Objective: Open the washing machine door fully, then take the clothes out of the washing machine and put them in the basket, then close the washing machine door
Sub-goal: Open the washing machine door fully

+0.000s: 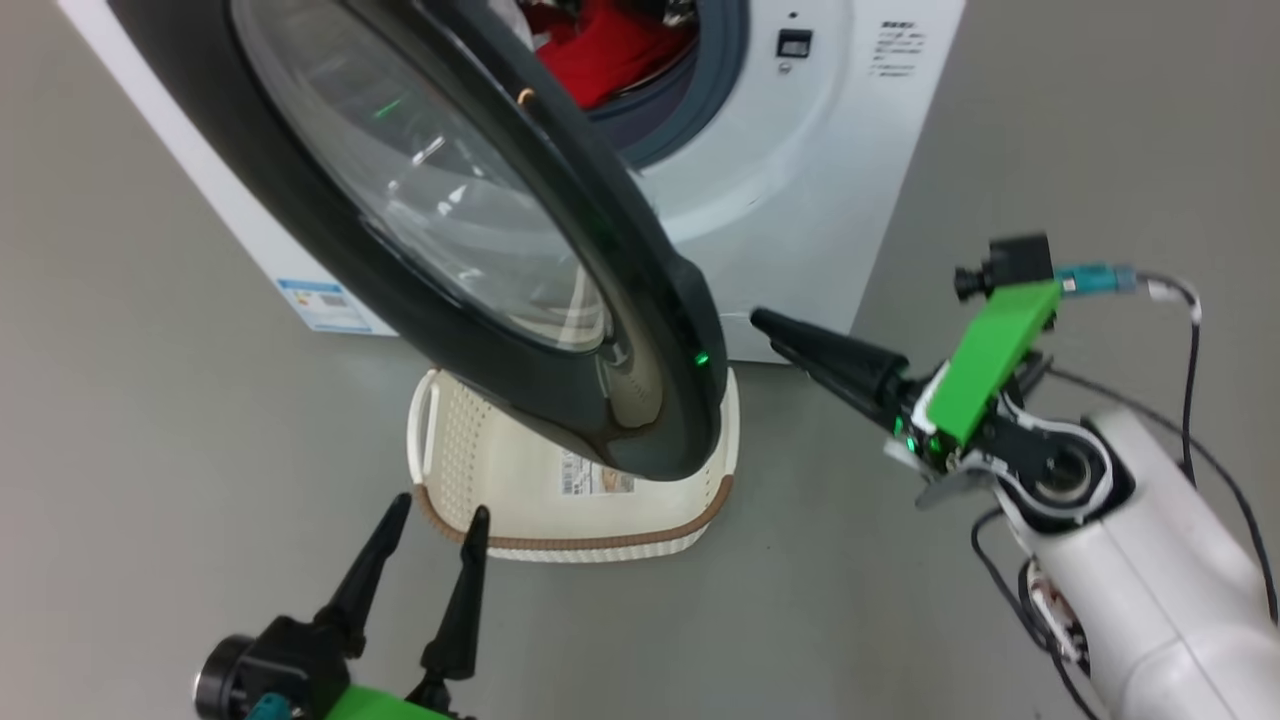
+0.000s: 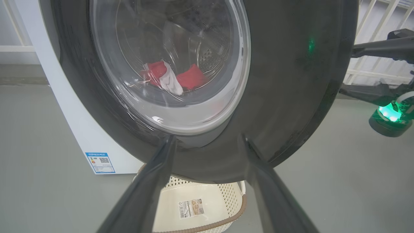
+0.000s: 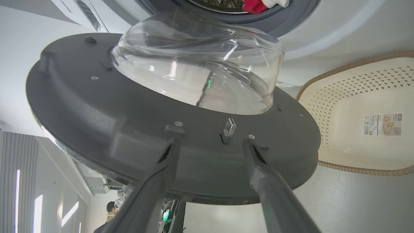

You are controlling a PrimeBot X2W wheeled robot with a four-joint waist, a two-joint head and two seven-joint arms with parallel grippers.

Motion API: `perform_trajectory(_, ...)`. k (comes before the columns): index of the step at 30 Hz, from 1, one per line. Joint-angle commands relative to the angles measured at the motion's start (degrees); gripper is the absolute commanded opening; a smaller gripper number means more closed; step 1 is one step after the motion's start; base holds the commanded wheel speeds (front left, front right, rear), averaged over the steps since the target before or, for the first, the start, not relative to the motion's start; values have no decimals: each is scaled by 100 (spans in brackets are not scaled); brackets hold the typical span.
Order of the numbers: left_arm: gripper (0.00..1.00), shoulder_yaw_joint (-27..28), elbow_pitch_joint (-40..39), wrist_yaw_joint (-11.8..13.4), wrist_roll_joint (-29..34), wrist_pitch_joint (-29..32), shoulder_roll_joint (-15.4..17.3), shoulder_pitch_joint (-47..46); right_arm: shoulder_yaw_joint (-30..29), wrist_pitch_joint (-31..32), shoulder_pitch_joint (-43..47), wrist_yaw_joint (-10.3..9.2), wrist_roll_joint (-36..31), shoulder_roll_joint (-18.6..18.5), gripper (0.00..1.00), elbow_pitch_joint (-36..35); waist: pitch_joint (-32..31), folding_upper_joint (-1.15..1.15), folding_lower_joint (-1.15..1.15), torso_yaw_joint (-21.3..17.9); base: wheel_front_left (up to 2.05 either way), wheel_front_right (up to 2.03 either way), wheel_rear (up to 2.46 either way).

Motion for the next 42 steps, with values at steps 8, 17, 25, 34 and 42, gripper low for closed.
perform_trajectory(8,100,357,-147,-31,53,-70,128,256,-144,-388,898,29,-115,-41,100,-245,-222,0,0,-348,0,0,0)
perform_trajectory(17,100,441,-107,-31,44,-70,143,372,-296,-1276,1768,29,-537,-226,100,-370,-284,0,0,-554,0,0,0)
perform_trajectory(25,100,505,-80,-31,43,-70,137,416,283,-2580,2252,29,-1567,-652,100,-467,-295,0,0,-679,0,0,0)
perform_trajectory(34,100,527,-64,-31,55,-70,148,426,962,-3989,2279,29,-2192,-984,100,-492,-283,0,0,-741,0,0,0)
perform_trajectory(42,100,549,-41,-31,49,-70,155,427,1538,-4759,2156,29,-2945,-1238,100,-358,-276,0,0,-757,0,0,0)
